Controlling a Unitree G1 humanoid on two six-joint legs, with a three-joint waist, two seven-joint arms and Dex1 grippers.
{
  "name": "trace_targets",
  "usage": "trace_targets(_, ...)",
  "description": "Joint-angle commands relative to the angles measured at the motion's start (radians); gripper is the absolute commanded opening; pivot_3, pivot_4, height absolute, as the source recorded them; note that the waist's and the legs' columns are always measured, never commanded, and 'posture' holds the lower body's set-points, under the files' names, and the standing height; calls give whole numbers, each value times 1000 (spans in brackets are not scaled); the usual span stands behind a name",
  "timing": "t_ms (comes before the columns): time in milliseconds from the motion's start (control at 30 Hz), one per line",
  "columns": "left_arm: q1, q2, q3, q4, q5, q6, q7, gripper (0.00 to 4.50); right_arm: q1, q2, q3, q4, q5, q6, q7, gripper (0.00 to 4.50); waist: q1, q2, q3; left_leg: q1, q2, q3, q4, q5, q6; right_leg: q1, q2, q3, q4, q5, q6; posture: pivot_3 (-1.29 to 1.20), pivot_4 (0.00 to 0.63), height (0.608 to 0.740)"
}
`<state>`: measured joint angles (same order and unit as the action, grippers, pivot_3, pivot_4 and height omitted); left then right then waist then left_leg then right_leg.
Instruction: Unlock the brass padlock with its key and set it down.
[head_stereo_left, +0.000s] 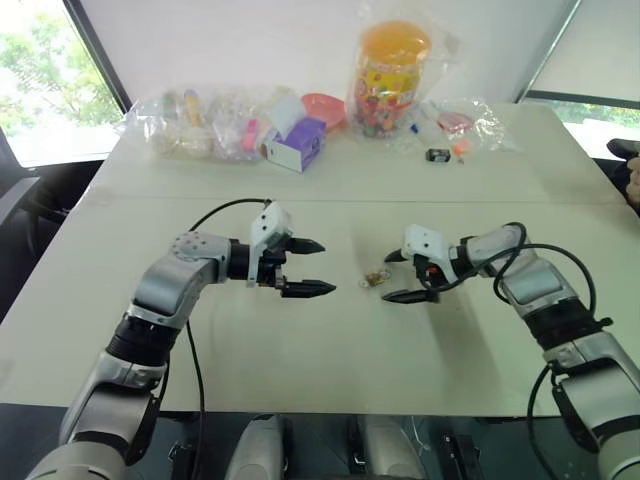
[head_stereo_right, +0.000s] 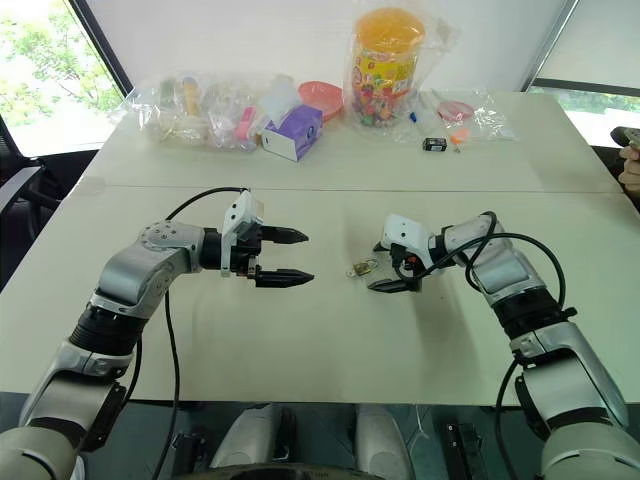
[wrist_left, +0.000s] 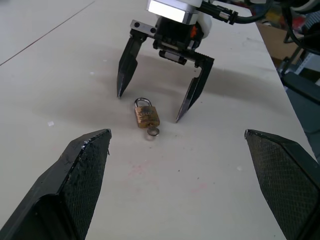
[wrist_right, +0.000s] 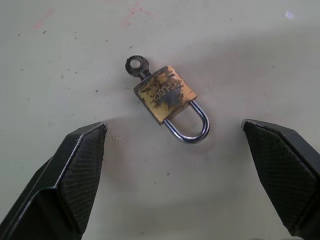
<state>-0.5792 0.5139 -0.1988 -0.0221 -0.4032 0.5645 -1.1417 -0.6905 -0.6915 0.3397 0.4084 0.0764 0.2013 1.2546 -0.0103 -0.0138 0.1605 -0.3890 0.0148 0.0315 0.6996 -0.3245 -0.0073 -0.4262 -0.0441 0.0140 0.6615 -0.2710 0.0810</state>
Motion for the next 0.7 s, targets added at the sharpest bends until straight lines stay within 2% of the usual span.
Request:
trace_targets(33,1,12,24,-43,-14,5,9,4500,-23,26,2,51,-32,-40,6,4453,-5,0,0,0,0,0,0,0,0,0,0,0,0,0,0,0,150,735)
trace_targets(600,18,15,34,-71,-18,2,39,4500,-69,105,10,166,-99,-127,47,4453,-10,0,0,2,1,1,0,0,0,0,0,1,2,0,0,0,150,735)
trace_targets(700,23,13,36,-74,-17,2,44,4500,-58,109,14,166,-107,-135,54,3560,-11,0,0,2,1,1,0,0,0,0,0,1,2,0,0,0,150,735)
